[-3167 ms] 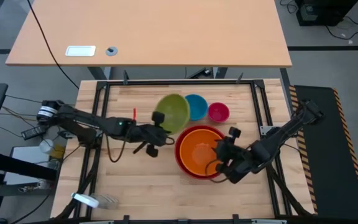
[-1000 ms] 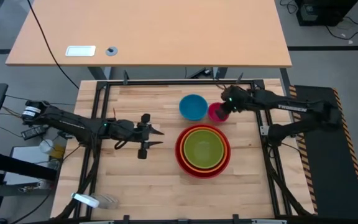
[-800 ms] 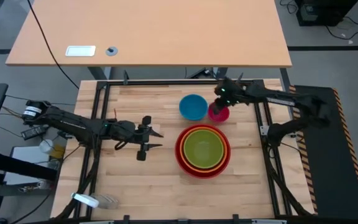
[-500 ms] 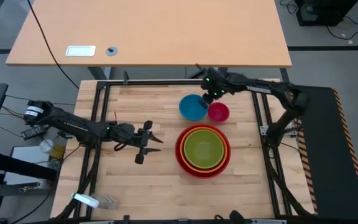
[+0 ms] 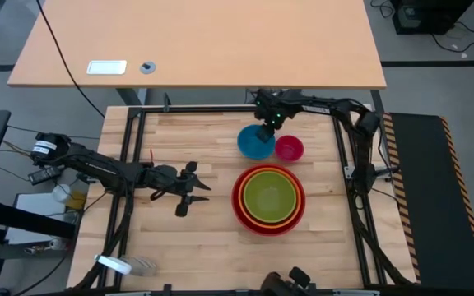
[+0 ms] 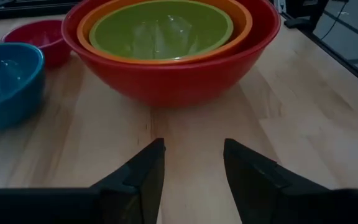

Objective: Nest bowls inside each other
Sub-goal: Stack the blue bowl on top of the green bowl

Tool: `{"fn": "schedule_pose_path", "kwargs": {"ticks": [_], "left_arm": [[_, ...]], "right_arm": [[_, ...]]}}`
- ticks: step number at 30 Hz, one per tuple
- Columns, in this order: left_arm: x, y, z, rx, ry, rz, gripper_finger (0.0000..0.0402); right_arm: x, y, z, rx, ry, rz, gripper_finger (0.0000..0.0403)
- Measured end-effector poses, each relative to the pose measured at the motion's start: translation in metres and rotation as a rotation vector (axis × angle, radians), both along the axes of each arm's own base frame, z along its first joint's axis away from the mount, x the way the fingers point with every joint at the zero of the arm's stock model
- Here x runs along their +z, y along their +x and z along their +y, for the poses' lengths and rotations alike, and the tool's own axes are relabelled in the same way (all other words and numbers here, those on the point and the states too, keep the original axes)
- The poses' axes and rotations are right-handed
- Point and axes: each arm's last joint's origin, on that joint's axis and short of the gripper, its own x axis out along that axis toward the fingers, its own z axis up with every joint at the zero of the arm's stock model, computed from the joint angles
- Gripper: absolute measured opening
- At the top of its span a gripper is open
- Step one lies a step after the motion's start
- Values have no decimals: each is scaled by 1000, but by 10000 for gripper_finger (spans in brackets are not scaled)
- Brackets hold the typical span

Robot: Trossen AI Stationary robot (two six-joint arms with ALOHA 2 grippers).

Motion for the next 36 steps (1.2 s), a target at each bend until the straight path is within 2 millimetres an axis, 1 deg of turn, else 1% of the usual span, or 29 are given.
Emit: {"fn": "schedule_pose_path", "kwargs": {"ticks": [4, 10, 11, 15, 17, 19, 22, 26, 29, 31, 36], "left_arm": [[0, 0, 0, 1, -2, 0, 166], [0, 0, 0, 1, -2, 0, 166], [0, 0, 0, 1, -2, 1, 166], [0, 0, 0, 1, -2, 1, 166], [0, 0, 0, 1, -2, 1, 166], [0, 0, 0, 2, -2, 2, 166], [0, 0, 0, 2, -1, 2, 166], [0, 0, 1, 23, 9, 0, 166], [0, 0, 2, 49, 20, -1, 166], [0, 0, 2, 63, 22, -2, 166], [0, 0, 3, 90, 32, -4, 167]], "right_arm": [[-12, 1, 0, -2, 22, 35, 110], [-10, 4, -2, -34, 41, -8, 31], [-8, 4, -1, -38, 56, -27, 24], [-1, 6, -2, -45, 47, -89, 23], [9, 6, -1, -41, 22, -124, 22], [23, 4, 2, -34, -8, -161, 21], [53, 2, 11, -11, -61, -252, 24], [93, -1, 31, 47, -104, -393, 26], [120, -3, 50, 94, -123, -491, 24], [132, -3, 65, 137, -112, -534, 25], [147, -1, 114, 280, -45, -554, 27]]}}
